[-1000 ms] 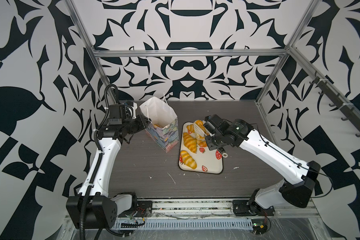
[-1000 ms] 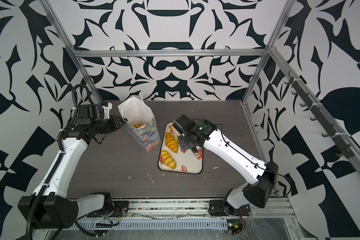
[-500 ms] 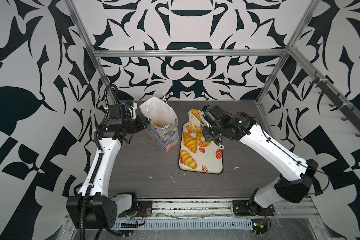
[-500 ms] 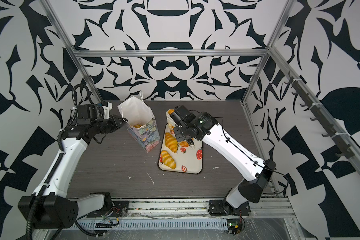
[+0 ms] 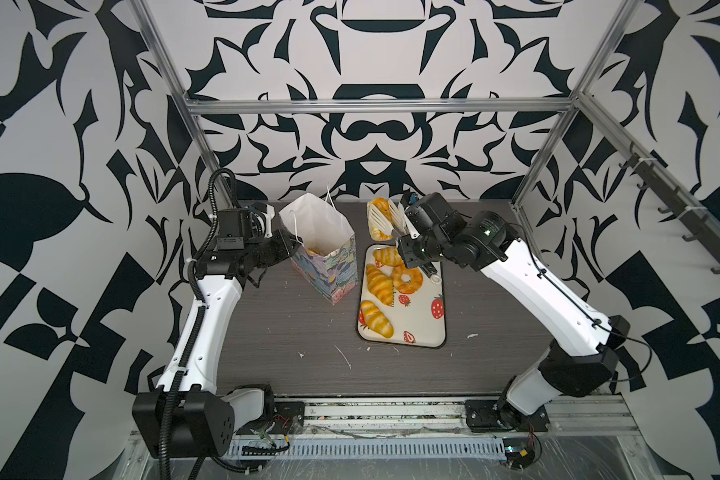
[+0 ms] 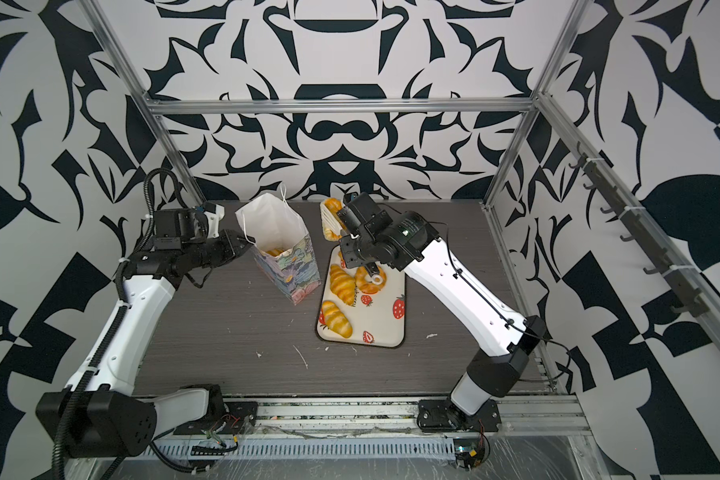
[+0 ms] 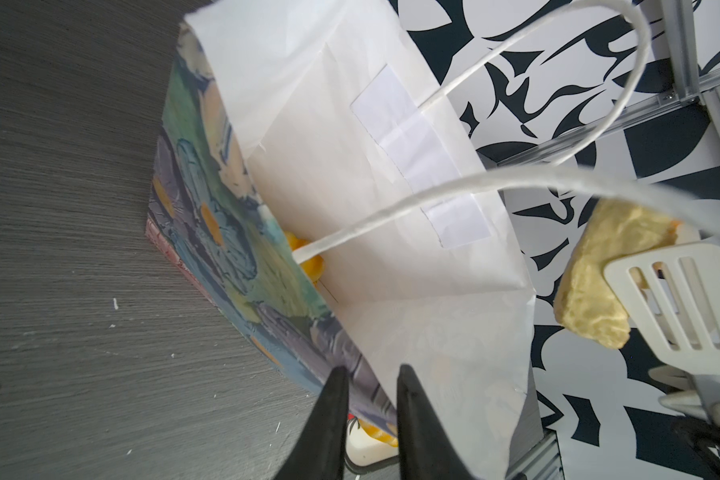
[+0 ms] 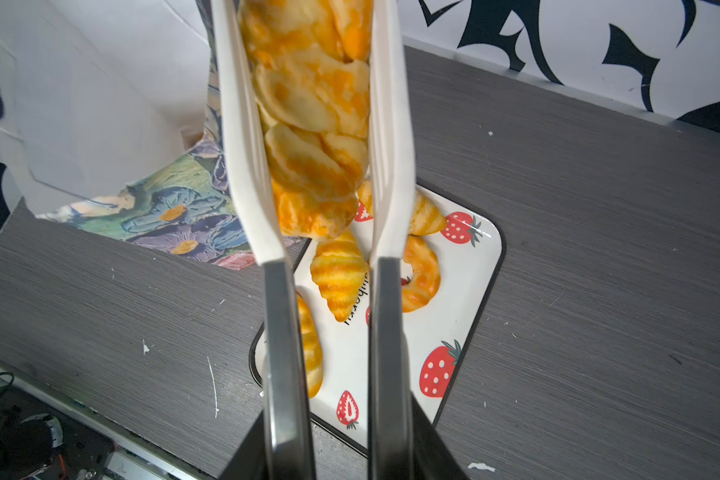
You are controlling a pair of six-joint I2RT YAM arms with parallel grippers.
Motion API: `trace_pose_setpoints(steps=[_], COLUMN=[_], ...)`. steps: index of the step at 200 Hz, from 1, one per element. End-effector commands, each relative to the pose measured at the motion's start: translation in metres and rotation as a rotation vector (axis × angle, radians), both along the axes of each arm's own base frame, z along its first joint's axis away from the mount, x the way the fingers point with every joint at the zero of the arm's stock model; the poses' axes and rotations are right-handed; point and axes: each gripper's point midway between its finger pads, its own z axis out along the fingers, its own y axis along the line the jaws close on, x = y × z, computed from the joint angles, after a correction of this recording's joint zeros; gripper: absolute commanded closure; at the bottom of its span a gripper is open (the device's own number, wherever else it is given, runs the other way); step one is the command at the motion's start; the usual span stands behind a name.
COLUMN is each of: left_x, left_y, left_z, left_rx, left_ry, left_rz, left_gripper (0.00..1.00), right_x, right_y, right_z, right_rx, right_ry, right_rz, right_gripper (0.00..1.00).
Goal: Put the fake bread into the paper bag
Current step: 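Squeeze the tongs on the twisted pastry and lift it toward the bag, then lower the pastry into the bag opening and open the tongs to release it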
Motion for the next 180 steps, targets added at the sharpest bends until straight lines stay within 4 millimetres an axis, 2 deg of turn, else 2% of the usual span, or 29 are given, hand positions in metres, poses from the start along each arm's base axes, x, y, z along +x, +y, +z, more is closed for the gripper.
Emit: trace_pose_setpoints(steps=[1, 67, 105, 150, 155, 180], left_x=[-0.005, -0.006, -0.007, -0.007, -0.008, -0.008], left_y=[-0.001, -0.002, -0.002, -0.002, -0.002, -0.002], left_z=[0.004, 0.005, 0.005, 0.006, 0.006, 0.006], left_rx=[0.004, 0.001, 0.001, 0.003, 0.004, 0.004], left_ry=[-0.007, -0.009, -0.011, -0.015, -0.015, -0.015], left_rz=[-0.012, -0.014, -0.016, -0.017, -0.018, -0.018], left_gripper=[0.76, 0.76, 0.76, 0.76, 0.76, 0.76], right_x=[0.001, -0.002, -0.004, -0.004, -0.009, -0.009], right_y=[0.015, 0.063, 0.092, 0.109, 0.115, 0.12], right_z=[0.033, 0.054, 0.051, 0.043, 0.041, 0.033], right_rx=[0.067, 0.096, 0.103, 0.092, 0.109, 0.103], right_ry=[-0.078, -0.114, -0.108, -0.098, -0.077, -0.061], right_rz=[0.037, 0.133, 0.179, 0.2, 0.227, 0.232], right_gripper=[0.6, 0.6, 0.59, 0.59, 0.6, 0.59])
